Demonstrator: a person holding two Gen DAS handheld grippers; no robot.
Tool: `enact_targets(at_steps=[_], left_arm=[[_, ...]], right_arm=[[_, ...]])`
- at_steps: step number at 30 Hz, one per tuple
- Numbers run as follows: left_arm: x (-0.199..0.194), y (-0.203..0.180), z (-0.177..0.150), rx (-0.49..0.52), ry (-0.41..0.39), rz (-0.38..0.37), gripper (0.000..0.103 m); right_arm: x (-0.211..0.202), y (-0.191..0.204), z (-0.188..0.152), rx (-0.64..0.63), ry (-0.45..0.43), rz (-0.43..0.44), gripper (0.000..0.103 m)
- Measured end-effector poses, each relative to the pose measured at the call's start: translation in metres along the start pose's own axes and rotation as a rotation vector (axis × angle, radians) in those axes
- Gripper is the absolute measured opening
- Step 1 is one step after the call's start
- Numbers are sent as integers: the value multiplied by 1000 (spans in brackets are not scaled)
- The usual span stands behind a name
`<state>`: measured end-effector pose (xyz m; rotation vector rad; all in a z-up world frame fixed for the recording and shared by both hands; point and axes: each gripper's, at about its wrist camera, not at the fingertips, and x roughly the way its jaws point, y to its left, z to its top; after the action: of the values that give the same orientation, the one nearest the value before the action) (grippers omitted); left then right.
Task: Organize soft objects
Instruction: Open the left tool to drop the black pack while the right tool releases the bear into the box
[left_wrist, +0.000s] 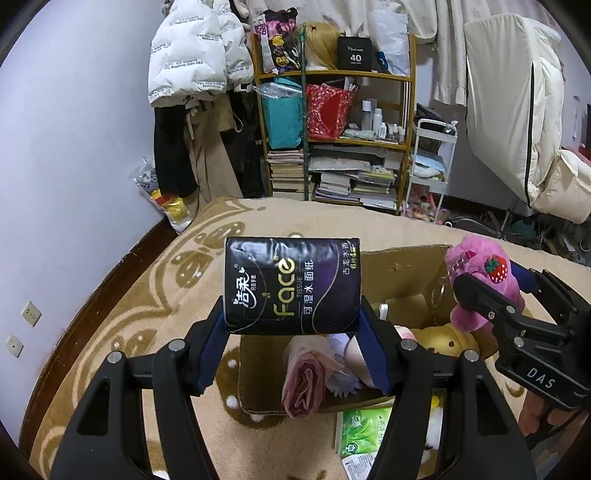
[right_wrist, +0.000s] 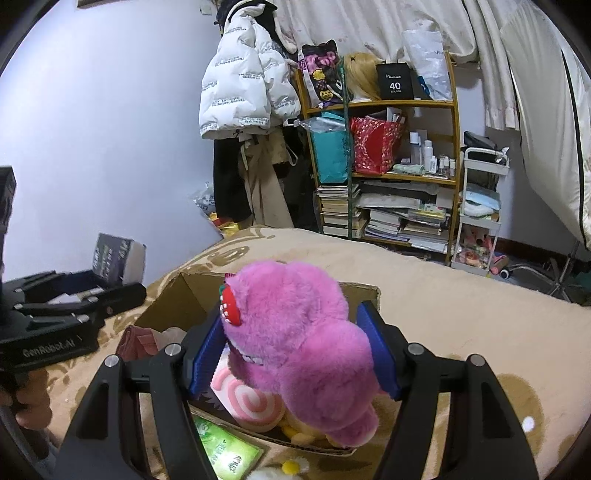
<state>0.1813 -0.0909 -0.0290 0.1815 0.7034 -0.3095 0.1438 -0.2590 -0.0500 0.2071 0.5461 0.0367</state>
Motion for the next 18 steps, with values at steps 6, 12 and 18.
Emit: enact_targets(at_steps=[6, 12, 18], left_arm=[[5, -5, -3, 17, 10, -5, 64], [11, -6, -4, 14, 48, -5, 65], [10, -3, -7, 14, 49, 21, 71]], right_arm=[[4, -2, -5, 32, 2, 48, 74], [8, 0, -11, 23, 28, 49, 75], [7, 3, -12, 8, 27, 46, 76]])
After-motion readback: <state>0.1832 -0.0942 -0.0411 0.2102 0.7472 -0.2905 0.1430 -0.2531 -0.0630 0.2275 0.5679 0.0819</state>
